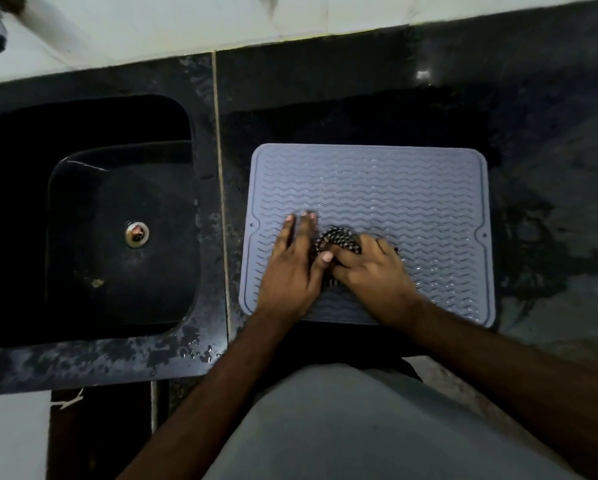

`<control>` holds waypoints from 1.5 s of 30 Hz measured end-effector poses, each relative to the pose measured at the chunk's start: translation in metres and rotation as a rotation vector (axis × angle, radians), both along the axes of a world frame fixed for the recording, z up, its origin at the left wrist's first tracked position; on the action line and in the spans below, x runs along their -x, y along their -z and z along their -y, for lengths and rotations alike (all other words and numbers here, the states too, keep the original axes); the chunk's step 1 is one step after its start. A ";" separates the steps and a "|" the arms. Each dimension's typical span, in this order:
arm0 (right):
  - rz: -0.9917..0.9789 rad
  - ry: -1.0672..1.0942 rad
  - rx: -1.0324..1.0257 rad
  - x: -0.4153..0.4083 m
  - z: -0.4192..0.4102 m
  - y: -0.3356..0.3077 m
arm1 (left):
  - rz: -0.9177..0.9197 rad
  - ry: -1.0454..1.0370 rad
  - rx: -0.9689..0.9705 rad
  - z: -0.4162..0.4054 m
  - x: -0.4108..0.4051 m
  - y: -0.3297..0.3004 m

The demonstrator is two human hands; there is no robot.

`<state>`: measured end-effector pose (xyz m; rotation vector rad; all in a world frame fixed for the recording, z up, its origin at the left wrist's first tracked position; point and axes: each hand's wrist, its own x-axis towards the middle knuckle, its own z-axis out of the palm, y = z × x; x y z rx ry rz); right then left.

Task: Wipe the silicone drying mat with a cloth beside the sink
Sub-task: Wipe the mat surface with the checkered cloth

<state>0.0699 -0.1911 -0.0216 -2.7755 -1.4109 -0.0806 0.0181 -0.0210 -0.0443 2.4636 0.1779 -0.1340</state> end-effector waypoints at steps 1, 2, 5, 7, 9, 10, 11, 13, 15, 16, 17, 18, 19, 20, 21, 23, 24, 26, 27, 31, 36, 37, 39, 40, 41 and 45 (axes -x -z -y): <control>-0.003 -0.005 0.006 -0.002 0.007 -0.001 | 0.015 0.004 -0.021 -0.001 0.000 0.002; -0.003 -0.006 0.011 -0.004 0.017 -0.002 | 0.025 0.002 -0.033 -0.002 -0.001 0.003; 0.012 0.012 0.032 -0.009 0.060 0.000 | 0.037 -0.009 -0.031 0.000 -0.004 0.003; 0.002 0.033 0.053 -0.009 0.078 0.001 | 0.024 0.025 -0.067 0.001 -0.005 0.002; -0.023 0.066 0.052 -0.007 0.079 0.000 | -0.029 0.065 -0.153 0.006 -0.005 0.000; -0.032 0.088 0.040 -0.005 0.075 -0.001 | -0.067 0.074 -0.188 0.010 -0.006 -0.003; -0.038 0.106 0.028 -0.003 0.070 -0.004 | -0.094 0.094 -0.217 0.014 -0.008 -0.006; -0.047 0.121 0.029 0.001 0.065 -0.007 | -0.064 0.248 -0.283 0.027 -0.015 -0.012; -0.080 0.133 0.053 0.002 0.067 -0.009 | 0.011 0.436 -0.281 0.045 -0.025 -0.010; -0.100 0.136 0.060 0.001 0.068 -0.008 | 0.004 0.458 -0.246 0.053 -0.029 -0.008; -0.101 0.131 0.062 0.000 0.068 -0.008 | -0.029 0.435 -0.207 0.059 -0.032 -0.006; -0.088 0.126 0.058 -0.001 0.070 -0.007 | -0.062 0.402 -0.177 0.064 -0.035 -0.004; -0.069 0.123 0.053 -0.003 0.073 -0.005 | -0.087 0.377 -0.158 0.067 -0.037 -0.001; -0.047 0.121 0.048 -0.004 0.078 -0.004 | -0.106 0.367 -0.148 0.068 -0.037 0.001; -0.025 0.125 0.047 -0.006 0.085 -0.002 | -0.121 0.372 -0.145 0.068 -0.038 0.000; 0.022 0.133 0.043 -0.007 0.106 0.000 | -0.145 0.394 -0.170 0.066 -0.041 -0.002; 0.046 0.136 0.047 -0.007 0.118 0.001 | -0.157 0.404 -0.186 0.066 -0.042 -0.002; 0.074 0.142 0.077 -0.008 0.142 0.004 | -0.187 0.410 -0.207 0.069 -0.043 -0.004; 0.083 0.150 0.084 -0.008 0.151 0.004 | -0.204 0.405 -0.214 0.069 -0.044 -0.005; 0.109 0.201 0.112 -0.008 0.177 0.002 | -0.265 0.381 -0.218 0.071 -0.046 -0.010; 0.107 0.289 0.163 -0.002 0.189 0.004 | -0.314 0.383 -0.240 0.075 -0.049 -0.014; 0.111 0.316 0.170 -0.001 0.191 0.004 | -0.314 0.380 -0.240 0.075 -0.049 -0.015; 0.101 0.364 0.178 0.002 0.194 0.002 | -0.315 0.376 -0.243 0.076 -0.048 -0.016; 0.089 0.381 0.178 0.004 0.194 0.001 | -0.315 0.375 -0.245 0.077 -0.047 -0.017; 0.066 0.403 0.184 0.007 0.192 -0.001 | -0.313 0.375 -0.248 0.078 -0.047 -0.017; -0.052 0.615 0.257 0.018 0.164 -0.019 | -0.301 0.383 -0.273 0.079 -0.046 -0.018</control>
